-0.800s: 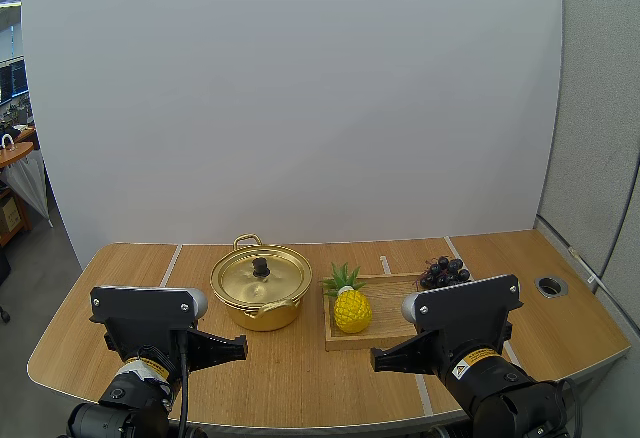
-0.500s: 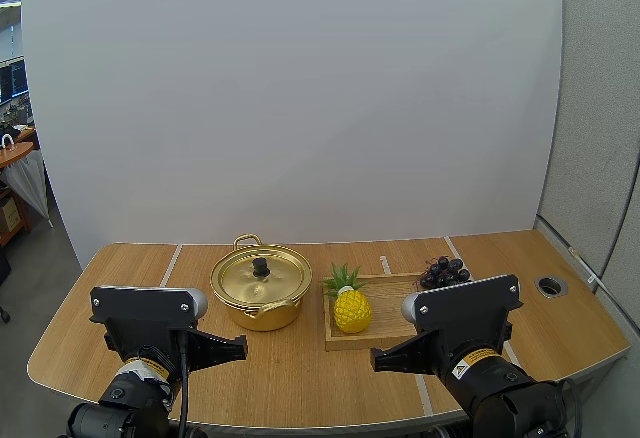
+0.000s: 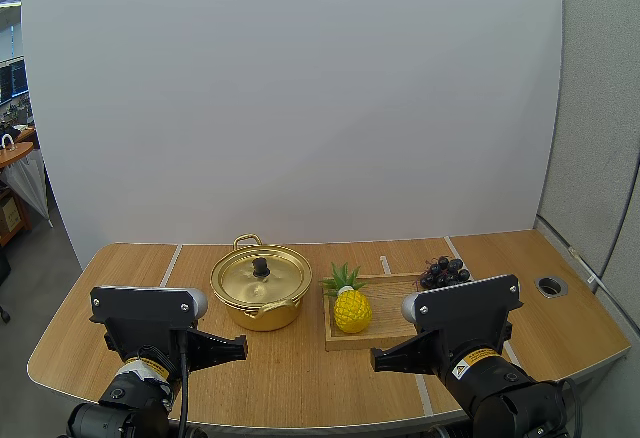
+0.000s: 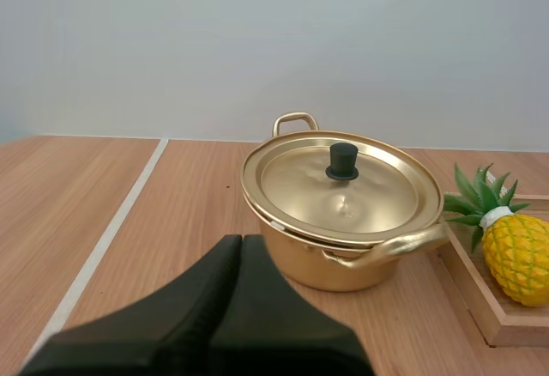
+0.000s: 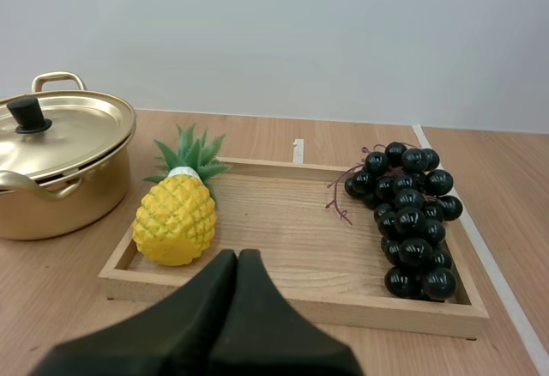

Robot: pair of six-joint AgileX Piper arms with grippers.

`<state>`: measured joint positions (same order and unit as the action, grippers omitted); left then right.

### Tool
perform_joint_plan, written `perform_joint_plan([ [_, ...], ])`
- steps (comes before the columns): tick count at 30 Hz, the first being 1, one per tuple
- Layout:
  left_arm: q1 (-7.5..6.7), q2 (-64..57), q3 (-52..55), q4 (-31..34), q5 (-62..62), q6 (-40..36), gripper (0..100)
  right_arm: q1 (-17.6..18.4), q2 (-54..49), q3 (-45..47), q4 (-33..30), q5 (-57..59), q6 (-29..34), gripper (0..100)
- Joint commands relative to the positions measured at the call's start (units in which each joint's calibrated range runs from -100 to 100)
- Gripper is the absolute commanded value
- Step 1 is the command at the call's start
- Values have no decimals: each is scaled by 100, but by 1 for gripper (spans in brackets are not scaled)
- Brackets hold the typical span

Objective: Open the pot, put the grape inside, and close it

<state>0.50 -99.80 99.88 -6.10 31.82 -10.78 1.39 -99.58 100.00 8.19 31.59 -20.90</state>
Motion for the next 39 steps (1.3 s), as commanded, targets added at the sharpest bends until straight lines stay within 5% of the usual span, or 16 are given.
perform_joint_plan([
  [1,-8,-20,12,-9,-114,-70,0,-22,-42,0,112,-48,-30,0],
  [11,-8,-20,-913,-51,283,-70,0,-22,-42,-685,100,181,-30,0],
  [24,-8,-20,-2448,0,300,-70,0,-22,-42,-1983,-673,407,-30,0],
  [39,-8,-20,-3437,-8,2952,-70,0,-22,-42,-4320,-636,5773,685,0],
])
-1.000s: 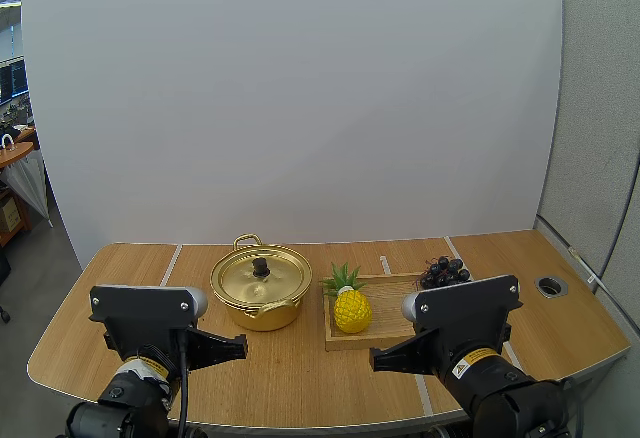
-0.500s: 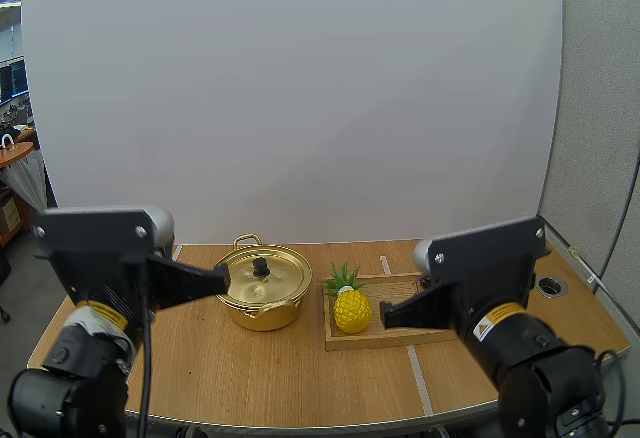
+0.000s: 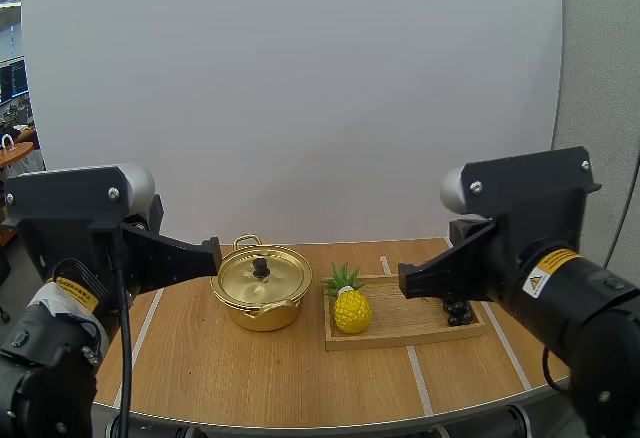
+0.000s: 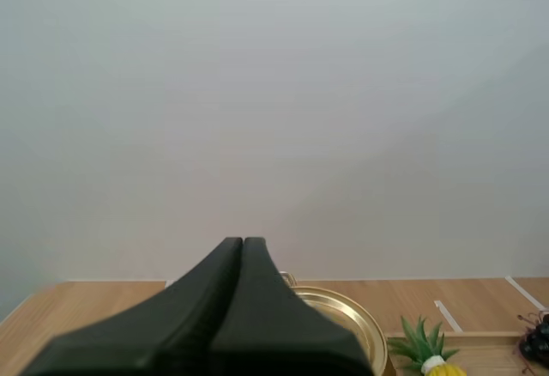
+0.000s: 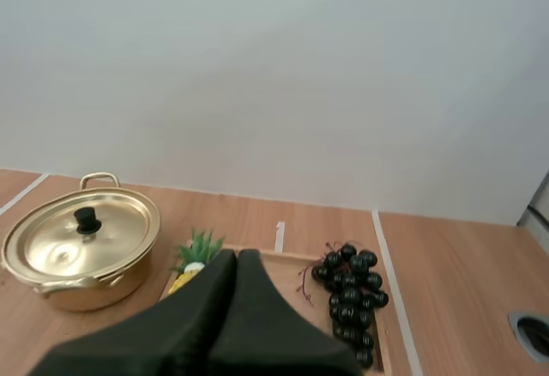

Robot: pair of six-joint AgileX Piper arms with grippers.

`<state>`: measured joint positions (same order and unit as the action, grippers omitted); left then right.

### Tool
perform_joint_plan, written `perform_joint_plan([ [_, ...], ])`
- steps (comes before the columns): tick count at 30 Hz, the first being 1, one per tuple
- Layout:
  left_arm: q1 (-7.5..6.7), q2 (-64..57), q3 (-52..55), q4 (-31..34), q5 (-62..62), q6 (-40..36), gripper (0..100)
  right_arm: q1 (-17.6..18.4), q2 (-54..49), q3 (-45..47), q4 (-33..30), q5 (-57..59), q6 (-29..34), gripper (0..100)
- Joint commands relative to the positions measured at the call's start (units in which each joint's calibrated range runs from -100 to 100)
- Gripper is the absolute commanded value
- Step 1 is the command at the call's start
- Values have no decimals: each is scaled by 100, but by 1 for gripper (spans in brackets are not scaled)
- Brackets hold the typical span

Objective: Open the pot, put the grape inside, and close it

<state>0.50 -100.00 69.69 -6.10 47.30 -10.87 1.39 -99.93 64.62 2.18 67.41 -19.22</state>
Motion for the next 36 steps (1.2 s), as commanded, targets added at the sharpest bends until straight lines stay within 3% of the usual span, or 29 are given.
perform_joint_plan([
  [1,-8,0,-434,-22,1470,-9,0,-22,-7,-837,-34,2303,517,0],
  [9,-8,552,-488,-1040,1641,1189,0,-22,589,-888,-262,2805,618,0],
  [18,-8,2523,-513,-1771,868,2014,3,-22,2108,-888,-308,2580,618,0],
  [21,-8,3050,-653,-1887,788,2175,21,-22,2410,-888,-308,2438,618,0],
  [25,-8,3740,-1057,-1900,834,2269,65,-22,2681,-888,-316,2224,618,0],
  [26,-8,3906,-1236,-1900,834,2436,87,-22,2749,-888,-316,2185,618,6],
  [27,-8,3978,-1302,-1900,834,2509,97,-22,2760,-888,-322,2166,618,12],
  [29,-8,4078,-1438,-1945,848,2682,100,-22,2794,-888,-322,2106,618,38],
  [31,-8,4169,-1585,-1985,929,2779,100,-22,2794,-888,-331,1977,562,80],
  [33,-8,4168,-1639,-1995,945,2779,100,-22,2780,-888,-344,1916,548,100],
  [36,-8,4244,-1670,-1995,1178,2891,100,-22,2780,-888,-354,1864,484,100],
])
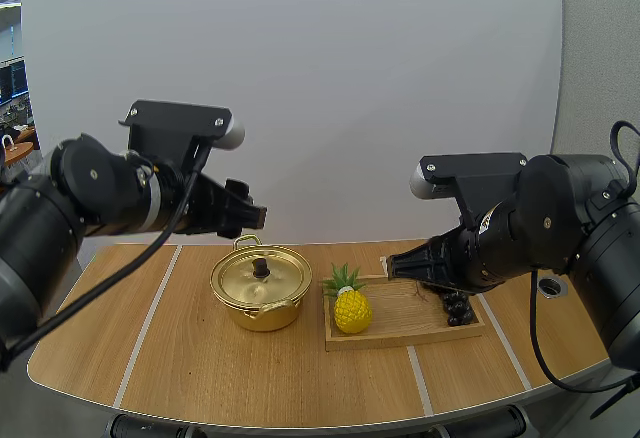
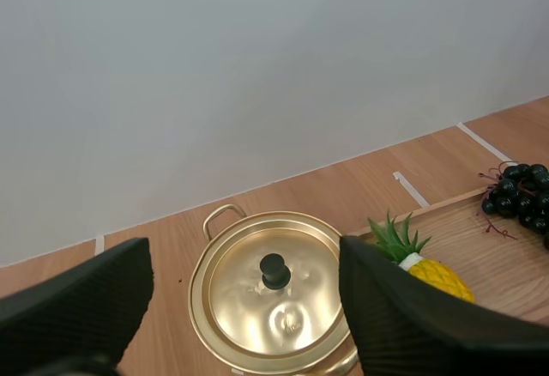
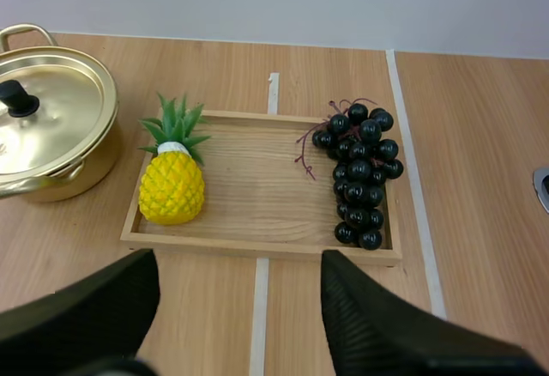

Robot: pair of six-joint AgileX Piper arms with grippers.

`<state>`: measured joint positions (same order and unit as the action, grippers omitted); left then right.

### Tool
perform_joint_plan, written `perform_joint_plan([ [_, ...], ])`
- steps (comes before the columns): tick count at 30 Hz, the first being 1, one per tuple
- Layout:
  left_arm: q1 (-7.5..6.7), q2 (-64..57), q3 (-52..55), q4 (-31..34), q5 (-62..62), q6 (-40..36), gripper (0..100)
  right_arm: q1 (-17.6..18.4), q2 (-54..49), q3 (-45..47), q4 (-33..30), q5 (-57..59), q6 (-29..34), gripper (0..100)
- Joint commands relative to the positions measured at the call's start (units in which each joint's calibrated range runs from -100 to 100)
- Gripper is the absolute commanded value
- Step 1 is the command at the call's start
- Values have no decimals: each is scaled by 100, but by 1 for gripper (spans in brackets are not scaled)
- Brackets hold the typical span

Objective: Open the pot, put the grape inside, and close it

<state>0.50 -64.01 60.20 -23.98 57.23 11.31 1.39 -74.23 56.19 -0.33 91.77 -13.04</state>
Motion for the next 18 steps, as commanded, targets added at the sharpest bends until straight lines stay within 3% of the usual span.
perform_joint_plan([
  [1,-8,704,-718,-207,405,726,100,-22,210,-45,-103,-586,-143,100],
  [7,-8,1390,-718,-237,757,879,100,-22,210,-45,-91,-609,-143,100],
  [14,-8,1915,-751,-567,921,2160,100,-22,210,-45,-91,-675,-143,100],
  [18,-8,2573,-1033,-578,1046,2399,100,-22,210,-45,-91,-675,-143,100],
])
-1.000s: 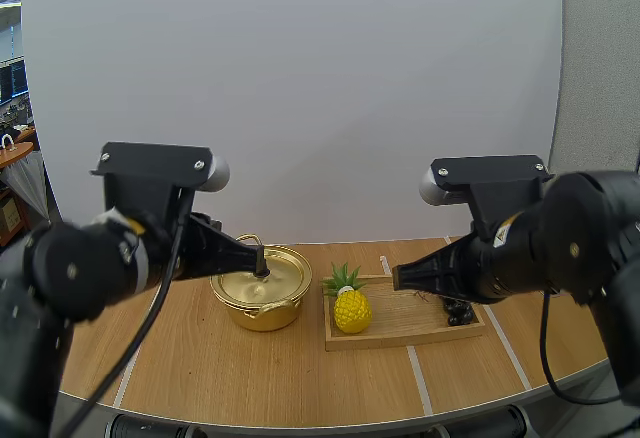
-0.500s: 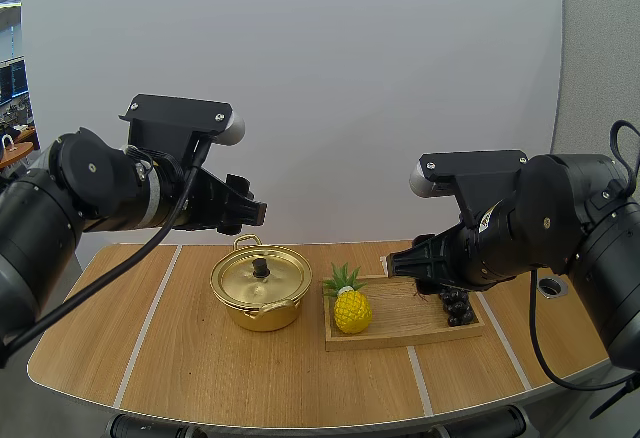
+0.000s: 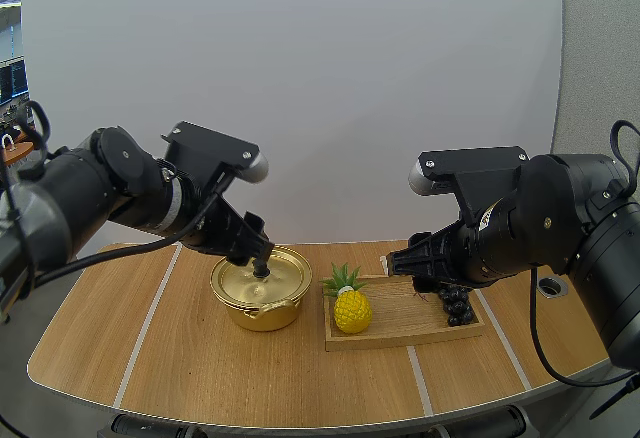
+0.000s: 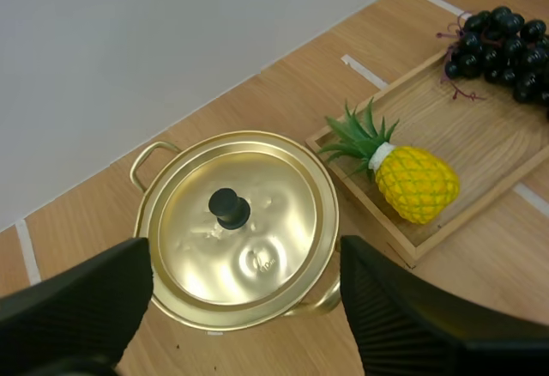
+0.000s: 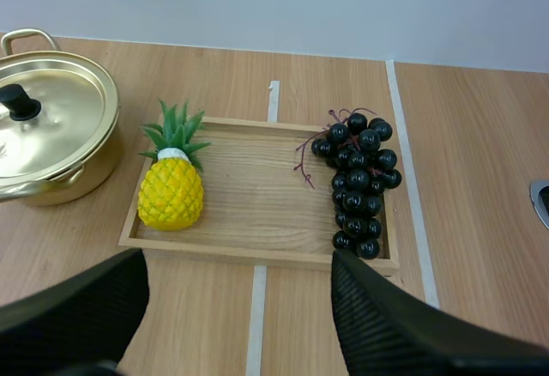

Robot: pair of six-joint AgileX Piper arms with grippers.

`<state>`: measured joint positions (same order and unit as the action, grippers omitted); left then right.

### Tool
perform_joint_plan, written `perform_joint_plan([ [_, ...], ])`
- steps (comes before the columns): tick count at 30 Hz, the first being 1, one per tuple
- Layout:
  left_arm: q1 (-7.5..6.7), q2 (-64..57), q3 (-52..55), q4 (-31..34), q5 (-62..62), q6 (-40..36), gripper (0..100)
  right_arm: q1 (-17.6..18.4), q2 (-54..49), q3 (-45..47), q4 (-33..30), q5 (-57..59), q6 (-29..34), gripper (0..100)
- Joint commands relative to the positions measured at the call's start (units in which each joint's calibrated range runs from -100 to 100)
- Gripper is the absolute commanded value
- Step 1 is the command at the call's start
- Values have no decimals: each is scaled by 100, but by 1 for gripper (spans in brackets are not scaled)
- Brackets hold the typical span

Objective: Open the pot, put the grape inside, and close it

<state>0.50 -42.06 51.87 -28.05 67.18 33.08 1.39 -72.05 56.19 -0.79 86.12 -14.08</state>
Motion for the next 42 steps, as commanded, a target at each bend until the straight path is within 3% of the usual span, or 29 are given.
perform_joint_plan([
  [1,-8,583,-359,-172,119,276,100,-22,-7,-45,-45,-111,-39,100],
  [18,-19,3313,-2337,352,1082,322,100,-22,-7,-45,-33,-108,-39,100],
  [26,-268,3881,-2557,637,947,97,100,-22,-7,-45,-33,-108,-39,100],
  [42,-278,4626,-2570,952,581,-24,100,-22,-7,-45,-33,-108,-39,100],
])
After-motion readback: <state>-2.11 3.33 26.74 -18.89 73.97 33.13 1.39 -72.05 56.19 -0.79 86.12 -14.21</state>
